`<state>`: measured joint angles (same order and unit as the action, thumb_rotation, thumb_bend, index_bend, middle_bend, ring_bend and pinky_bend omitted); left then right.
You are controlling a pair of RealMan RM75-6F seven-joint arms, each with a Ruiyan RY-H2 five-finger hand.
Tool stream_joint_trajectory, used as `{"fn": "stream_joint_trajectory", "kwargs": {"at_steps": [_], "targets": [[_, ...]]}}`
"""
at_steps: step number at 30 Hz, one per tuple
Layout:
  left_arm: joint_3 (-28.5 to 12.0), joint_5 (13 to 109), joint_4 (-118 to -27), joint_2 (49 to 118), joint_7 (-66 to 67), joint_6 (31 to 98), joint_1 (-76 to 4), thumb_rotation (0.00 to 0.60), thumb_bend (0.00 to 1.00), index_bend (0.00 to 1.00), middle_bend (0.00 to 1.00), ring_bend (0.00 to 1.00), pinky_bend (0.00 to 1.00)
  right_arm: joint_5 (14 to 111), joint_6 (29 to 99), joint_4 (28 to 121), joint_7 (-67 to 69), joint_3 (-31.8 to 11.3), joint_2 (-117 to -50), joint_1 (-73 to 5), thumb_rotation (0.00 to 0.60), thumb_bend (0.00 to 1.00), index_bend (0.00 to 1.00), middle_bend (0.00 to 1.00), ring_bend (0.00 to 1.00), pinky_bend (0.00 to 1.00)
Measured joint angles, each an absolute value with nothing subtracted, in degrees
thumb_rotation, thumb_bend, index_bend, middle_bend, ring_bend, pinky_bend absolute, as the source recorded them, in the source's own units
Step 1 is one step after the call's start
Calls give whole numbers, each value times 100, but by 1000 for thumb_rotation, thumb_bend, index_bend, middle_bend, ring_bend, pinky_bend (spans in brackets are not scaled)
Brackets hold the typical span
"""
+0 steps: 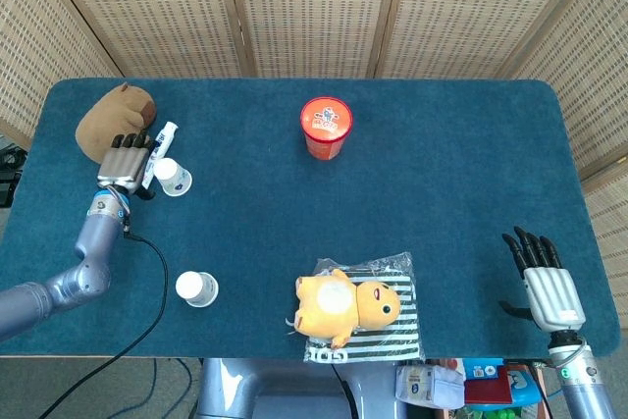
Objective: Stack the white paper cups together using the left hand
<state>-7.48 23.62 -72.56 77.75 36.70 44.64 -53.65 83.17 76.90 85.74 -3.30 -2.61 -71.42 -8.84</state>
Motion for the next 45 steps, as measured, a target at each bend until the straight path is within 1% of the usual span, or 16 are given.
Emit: {"fn": "stream_joint_trajectory", "kwargs": {"at_steps": [11, 19, 25, 28, 34, 37, 45], "targets": [[-687, 1997, -6640, 8252, 3831, 4298, -5586, 600, 242, 177, 0, 0, 0, 8266, 7649, 8526, -309, -271, -7150, -892, 600, 0, 0, 0, 0, 0], [-664, 1948, -6320, 8552, 3896, 4284, -5669, 600, 242, 313, 0, 0, 0, 8229, 7617, 8475, -286, -286, -7162, -904, 600, 0, 0, 0, 0, 0], [-687, 2061, -6375, 8532, 3810, 4320, -5627, 600, 242, 383, 0, 0, 0, 8246, 7628, 8480, -301, -281, -7171, -905, 600, 0, 0, 0, 0, 0], [-692, 2117, -6442, 8474, 3756, 4351, -5583, 600, 242, 402, 0, 0, 0, 8258, 7636, 8494, -316, -272, -7172, -903, 600, 0, 0, 0, 0, 0], [-747, 2239, -6686, 8317, 3616, 4413, -5516, 600, 242, 405, 0, 0, 0, 8266, 7630, 8510, -319, -267, -7167, -906, 600, 0, 0, 0, 0, 0], [-787, 2354, -6977, 8152, 3535, 4457, -5487, 600, 242, 405, 0, 0, 0, 8277, 7621, 8515, -330, -257, -7170, -911, 600, 0, 0, 0, 0, 0], [-849, 2671, -8366, 7381, 3469, 4700, -5433, 600, 242, 405, 0, 0, 0, 8233, 7574, 8521, -346, -257, -7165, -919, 600, 0, 0, 0, 0, 0]]}}
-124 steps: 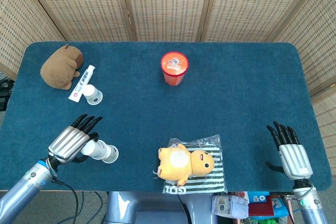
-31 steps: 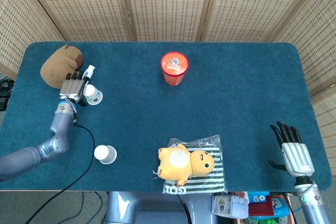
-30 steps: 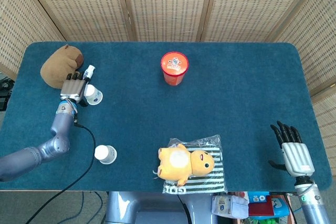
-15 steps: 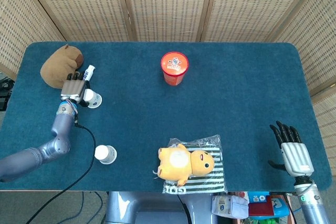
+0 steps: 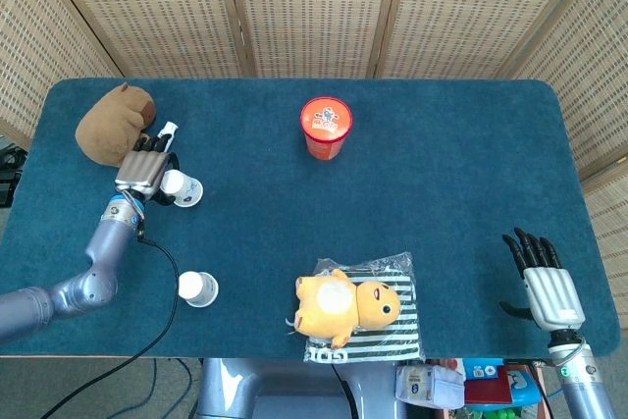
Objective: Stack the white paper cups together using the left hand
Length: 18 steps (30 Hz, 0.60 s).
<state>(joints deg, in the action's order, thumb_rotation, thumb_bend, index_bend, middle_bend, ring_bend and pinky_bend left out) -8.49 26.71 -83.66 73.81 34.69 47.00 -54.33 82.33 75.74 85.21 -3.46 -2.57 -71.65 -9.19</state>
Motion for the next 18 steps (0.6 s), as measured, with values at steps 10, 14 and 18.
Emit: {"fn": "stream_joint_trajectory", "kwargs": {"at_steps": [10, 14, 18], "targets": [[-876, 3869, -10808, 6059, 3071, 5031, -5063, 600, 242, 405, 0, 0, 0, 8376, 7728, 8653, -403, -219, -7123, -877, 600, 0, 0, 0, 0, 0], [-750, 4742, -11776, 5386, 2798, 5047, -4773, 600, 242, 405, 0, 0, 0, 8373, 7719, 8663, -437, -211, -7122, -875, 600, 0, 0, 0, 0, 0], [-565, 5500, -12230, 4939, 2619, 5062, -4485, 600, 242, 405, 0, 0, 0, 8389, 7741, 8680, -469, -207, -7127, -869, 600, 0, 0, 0, 0, 0]]}}
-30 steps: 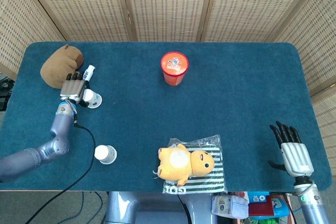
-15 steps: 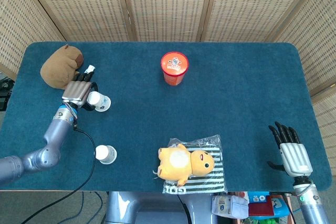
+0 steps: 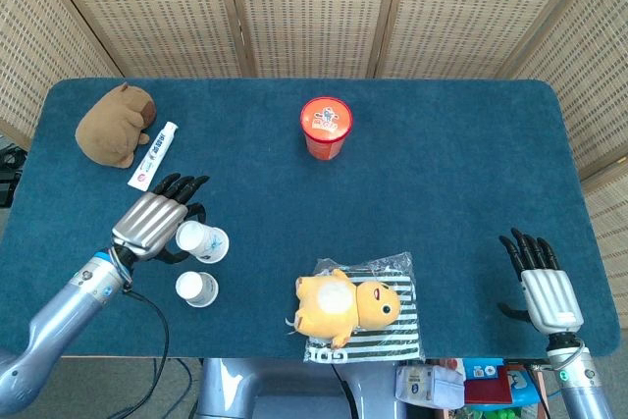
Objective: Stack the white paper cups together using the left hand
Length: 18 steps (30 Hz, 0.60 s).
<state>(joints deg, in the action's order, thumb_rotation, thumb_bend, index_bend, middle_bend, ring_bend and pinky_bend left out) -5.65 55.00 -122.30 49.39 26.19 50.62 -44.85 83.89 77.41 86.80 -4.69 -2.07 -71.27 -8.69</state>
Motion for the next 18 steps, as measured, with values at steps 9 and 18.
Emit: {"fn": "stream_joint_trajectory", "kwargs": {"at_steps": [9, 18], "targets": [[-114, 6493, -12504, 4362, 2193, 4900, -4005, 600, 242, 405, 0, 0, 0, 8405, 7794, 8714, -465, -214, -7112, -849, 600, 0, 0, 0, 0, 0], [-46, 6644, -12323, 4354, 2015, 4659, -3965, 600, 242, 405, 0, 0, 0, 8400, 7791, 8721, -474, -219, -7110, -850, 600, 0, 0, 0, 0, 0]]}}
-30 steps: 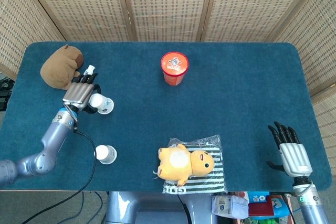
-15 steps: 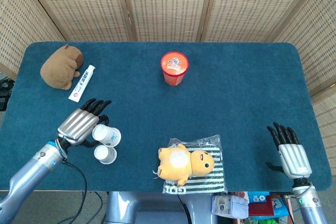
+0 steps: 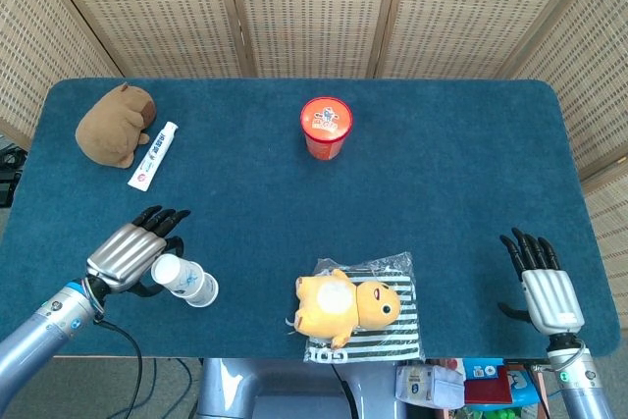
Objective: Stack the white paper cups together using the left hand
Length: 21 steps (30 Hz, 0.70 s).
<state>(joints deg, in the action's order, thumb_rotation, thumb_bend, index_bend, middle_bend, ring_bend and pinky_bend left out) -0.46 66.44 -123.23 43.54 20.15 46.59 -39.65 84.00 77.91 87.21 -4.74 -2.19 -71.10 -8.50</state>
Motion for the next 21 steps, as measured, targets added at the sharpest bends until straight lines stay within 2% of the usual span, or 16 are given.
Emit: {"fn": "stream_joint_trajectory", "kwargs": {"at_steps": [14, 21], "targets": [[79, 6380, -12145, 4690, 2573, 4637, -4068, 600, 242, 402, 0, 0, 0, 8398, 7814, 8713, -414, -232, -7096, -837, 600, 0, 0, 0, 0, 0], [148, 6039, -12029, 5042, 2994, 4711, -4172, 600, 242, 265, 0, 0, 0, 8408, 7846, 8723, -382, -239, -7082, -824, 600, 0, 0, 0, 0, 0]]}}
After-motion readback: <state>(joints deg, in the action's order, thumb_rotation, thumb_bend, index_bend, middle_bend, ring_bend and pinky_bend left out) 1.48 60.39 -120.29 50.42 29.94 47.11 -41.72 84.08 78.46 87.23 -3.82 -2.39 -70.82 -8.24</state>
